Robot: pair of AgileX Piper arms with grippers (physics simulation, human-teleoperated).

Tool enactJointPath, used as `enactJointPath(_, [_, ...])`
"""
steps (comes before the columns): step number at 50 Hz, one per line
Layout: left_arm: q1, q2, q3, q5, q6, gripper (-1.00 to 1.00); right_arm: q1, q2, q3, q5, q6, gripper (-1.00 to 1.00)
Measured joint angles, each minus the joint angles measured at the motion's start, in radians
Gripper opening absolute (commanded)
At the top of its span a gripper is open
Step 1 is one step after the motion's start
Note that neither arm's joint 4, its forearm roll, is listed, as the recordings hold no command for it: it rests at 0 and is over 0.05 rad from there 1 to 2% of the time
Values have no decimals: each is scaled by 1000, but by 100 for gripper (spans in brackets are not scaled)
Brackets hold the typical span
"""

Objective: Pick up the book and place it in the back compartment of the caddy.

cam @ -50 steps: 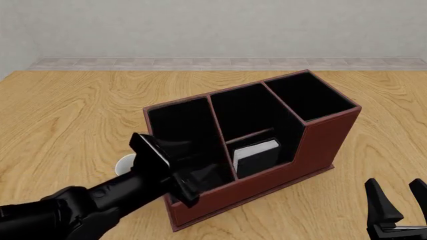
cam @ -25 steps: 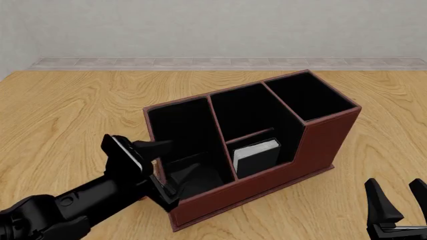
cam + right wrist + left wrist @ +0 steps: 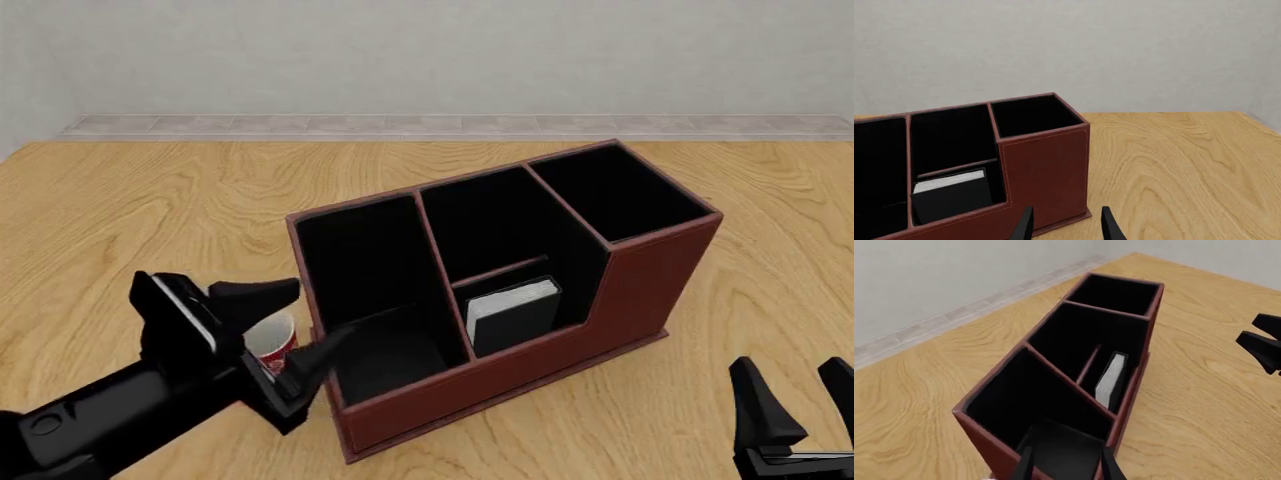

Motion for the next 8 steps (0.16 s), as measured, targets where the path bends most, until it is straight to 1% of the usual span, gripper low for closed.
enactJointPath(8, [18, -69, 7, 58, 2, 100, 0, 0, 0, 0, 0, 100])
